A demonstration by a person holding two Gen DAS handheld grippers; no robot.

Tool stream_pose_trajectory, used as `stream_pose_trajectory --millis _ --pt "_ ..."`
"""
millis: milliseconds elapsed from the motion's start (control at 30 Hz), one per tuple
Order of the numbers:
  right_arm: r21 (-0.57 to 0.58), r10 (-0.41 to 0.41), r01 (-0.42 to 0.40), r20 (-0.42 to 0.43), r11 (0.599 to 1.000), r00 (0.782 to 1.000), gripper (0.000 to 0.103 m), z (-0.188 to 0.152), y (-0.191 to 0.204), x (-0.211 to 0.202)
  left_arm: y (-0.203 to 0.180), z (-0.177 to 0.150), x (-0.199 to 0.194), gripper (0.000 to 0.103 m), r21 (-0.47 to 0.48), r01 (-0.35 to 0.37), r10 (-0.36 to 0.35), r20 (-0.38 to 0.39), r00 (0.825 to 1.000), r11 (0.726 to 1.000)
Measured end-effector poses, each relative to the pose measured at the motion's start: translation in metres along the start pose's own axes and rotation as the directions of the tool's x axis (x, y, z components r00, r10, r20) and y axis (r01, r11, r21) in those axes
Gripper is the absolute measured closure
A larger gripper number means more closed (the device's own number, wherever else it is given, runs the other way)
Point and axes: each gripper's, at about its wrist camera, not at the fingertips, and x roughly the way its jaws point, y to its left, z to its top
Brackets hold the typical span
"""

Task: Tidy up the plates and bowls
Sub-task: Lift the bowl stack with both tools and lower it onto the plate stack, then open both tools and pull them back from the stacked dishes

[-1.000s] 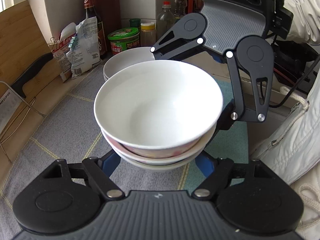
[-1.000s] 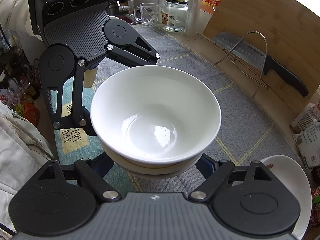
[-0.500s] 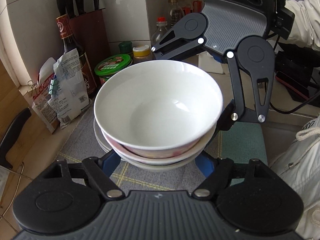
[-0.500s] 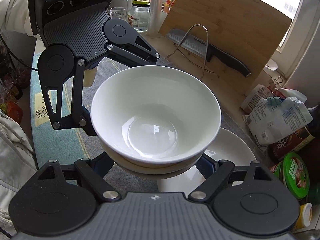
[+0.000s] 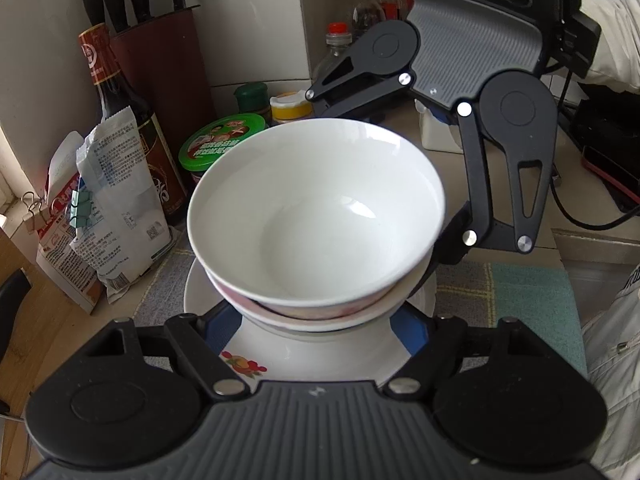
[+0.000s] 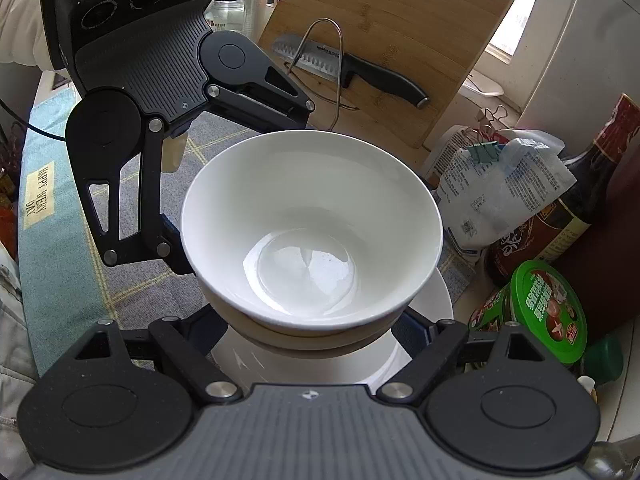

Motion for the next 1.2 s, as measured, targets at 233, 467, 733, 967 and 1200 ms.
stream_pose_trajectory --millis 233,467,733,967,1200 --pt "0.009 0.001 -0.001 -0.012 1.0 1.0 0.012 -0.007 -0.012 0.008 0.008 0.004 0.011 0.022 -0.01 -0.002 0.002 -0.018 1.0 1.0" --pt "0.02 0.012 -0.011 -0.023 1.0 1.0 0.012 -0.011 -0.021 0.017 0.012 0.004 0.019 0.022 -0.025 -0.001 0.0 -0.028 1.0 1.0" --pt "0.04 0.027 -0.026 -0.022 0.999 0.999 0.012 -0.013 -0.028 0.021 0.016 0.003 0.021 0.022 -0.039 0.005 -0.006 -0.027 1.0 0.999" --pt "0.045 0.023 -0.022 -0.018 0.999 1.0 0.008 -0.015 -0.028 0.02 0.013 0.0 0.018 0.018 -0.051 -0.036 0.035 -0.012 0.999 0.998" --pt "0.066 0.002 -0.002 0.003 0.998 1.0 0.0 -0.018 -0.02 0.016 0.001 -0.013 0.0 0.007 -0.13 -0.135 0.142 0.049 0.989 0.982"
